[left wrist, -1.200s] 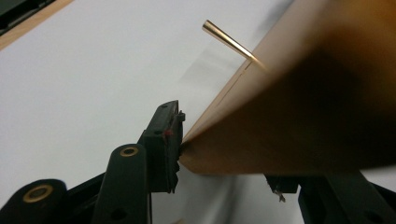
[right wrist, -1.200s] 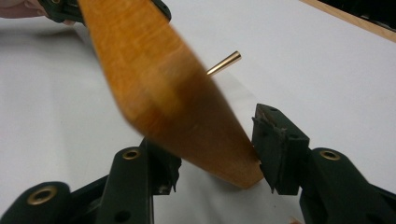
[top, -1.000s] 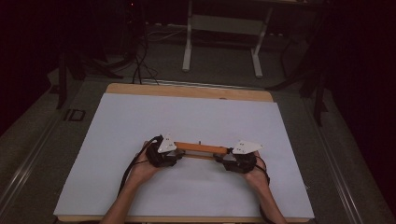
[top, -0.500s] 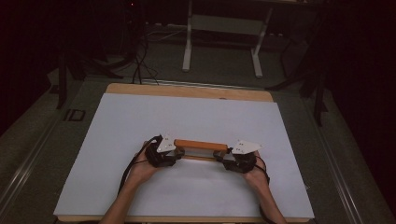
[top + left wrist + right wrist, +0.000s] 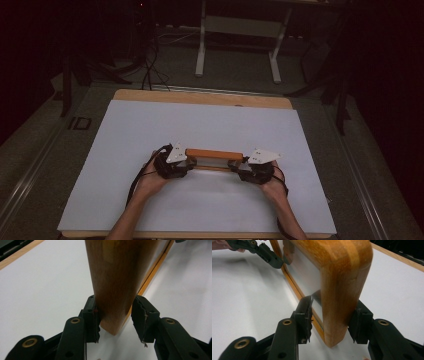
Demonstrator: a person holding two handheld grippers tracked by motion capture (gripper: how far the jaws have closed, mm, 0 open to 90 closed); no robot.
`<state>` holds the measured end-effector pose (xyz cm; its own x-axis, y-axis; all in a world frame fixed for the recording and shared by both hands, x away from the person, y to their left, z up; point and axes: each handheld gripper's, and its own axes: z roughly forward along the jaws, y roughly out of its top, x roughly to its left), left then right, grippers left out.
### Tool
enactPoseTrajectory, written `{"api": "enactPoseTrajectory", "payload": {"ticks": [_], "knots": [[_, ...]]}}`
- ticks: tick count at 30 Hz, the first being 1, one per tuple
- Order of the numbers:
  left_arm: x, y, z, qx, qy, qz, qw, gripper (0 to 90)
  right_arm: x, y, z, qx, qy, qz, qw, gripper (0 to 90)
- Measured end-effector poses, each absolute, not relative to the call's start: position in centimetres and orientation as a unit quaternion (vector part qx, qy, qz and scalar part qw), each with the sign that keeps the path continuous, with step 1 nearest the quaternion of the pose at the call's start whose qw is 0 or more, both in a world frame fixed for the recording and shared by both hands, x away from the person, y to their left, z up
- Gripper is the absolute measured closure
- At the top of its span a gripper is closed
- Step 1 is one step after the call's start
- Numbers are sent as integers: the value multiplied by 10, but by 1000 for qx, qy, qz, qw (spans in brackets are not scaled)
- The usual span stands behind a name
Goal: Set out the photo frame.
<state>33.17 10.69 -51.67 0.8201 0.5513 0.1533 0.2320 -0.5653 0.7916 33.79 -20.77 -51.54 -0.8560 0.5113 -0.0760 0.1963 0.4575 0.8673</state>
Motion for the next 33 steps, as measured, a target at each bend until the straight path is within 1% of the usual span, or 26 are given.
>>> {"api": "enactPoseTrajectory", "payload": {"ticks": [23, 33], "knots": [[330, 113, -507, 857, 238, 169, 424, 601, 337, -210, -506, 220, 822, 503, 150, 568], [329, 117, -502, 854, 245, 149, 434, 604, 338, -212, -503, 230, 812, 520, 129, 569]]}}
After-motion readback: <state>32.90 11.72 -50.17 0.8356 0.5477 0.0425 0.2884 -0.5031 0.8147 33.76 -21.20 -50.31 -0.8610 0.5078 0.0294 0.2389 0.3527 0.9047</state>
